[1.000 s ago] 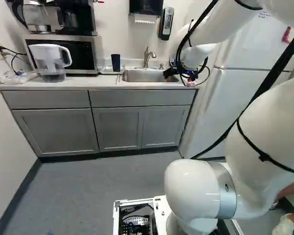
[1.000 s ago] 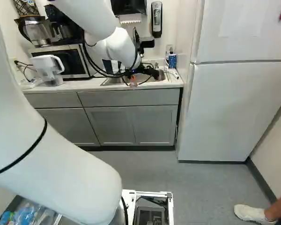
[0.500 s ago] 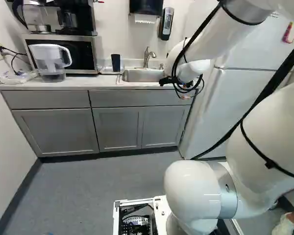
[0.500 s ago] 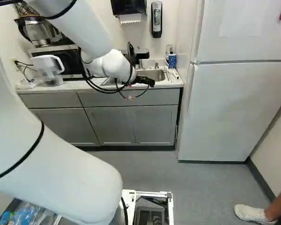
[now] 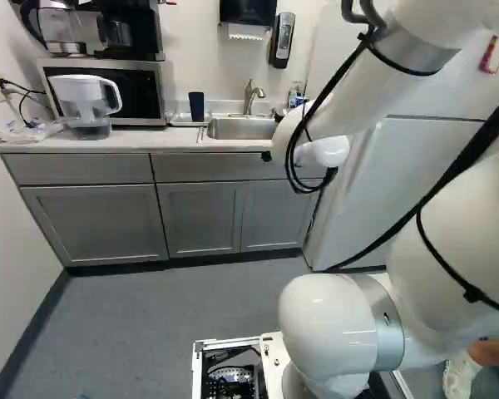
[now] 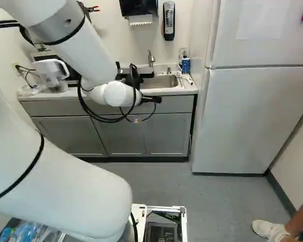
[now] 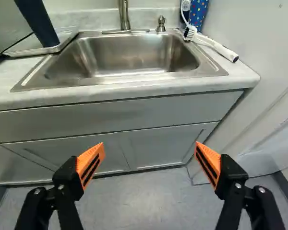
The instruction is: Rinse the cup and place it in the tray
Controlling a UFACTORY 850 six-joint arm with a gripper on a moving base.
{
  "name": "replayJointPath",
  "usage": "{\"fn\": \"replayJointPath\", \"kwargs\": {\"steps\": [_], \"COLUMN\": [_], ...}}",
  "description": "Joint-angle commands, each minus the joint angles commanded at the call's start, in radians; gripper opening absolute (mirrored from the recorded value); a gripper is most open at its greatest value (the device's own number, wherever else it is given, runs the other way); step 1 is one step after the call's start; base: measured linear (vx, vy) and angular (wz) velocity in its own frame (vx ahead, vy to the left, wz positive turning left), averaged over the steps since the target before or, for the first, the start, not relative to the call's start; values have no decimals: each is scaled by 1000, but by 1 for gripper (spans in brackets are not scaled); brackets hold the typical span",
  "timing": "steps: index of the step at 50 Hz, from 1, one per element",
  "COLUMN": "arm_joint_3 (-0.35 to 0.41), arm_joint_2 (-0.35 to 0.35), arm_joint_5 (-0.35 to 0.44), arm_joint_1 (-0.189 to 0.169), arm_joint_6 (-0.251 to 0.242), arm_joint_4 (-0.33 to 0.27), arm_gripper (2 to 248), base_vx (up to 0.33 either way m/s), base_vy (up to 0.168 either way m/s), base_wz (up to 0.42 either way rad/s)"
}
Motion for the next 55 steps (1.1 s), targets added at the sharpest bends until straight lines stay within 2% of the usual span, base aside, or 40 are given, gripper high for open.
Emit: {"fn": "replayJointPath", "kwargs": {"steps": [32, 55], "arm_joint_3": [194, 279], "arm_joint_2": [33, 48], "arm_joint_5": [256, 368], "arm_joint_1": [51, 73], "arm_joint_6": [11, 16], "arm_joint_4": [-8, -12], "arm_gripper": [247, 247], "base_vx": [0, 0], "base_vy": [0, 0], "base_wz": [0, 0]}}
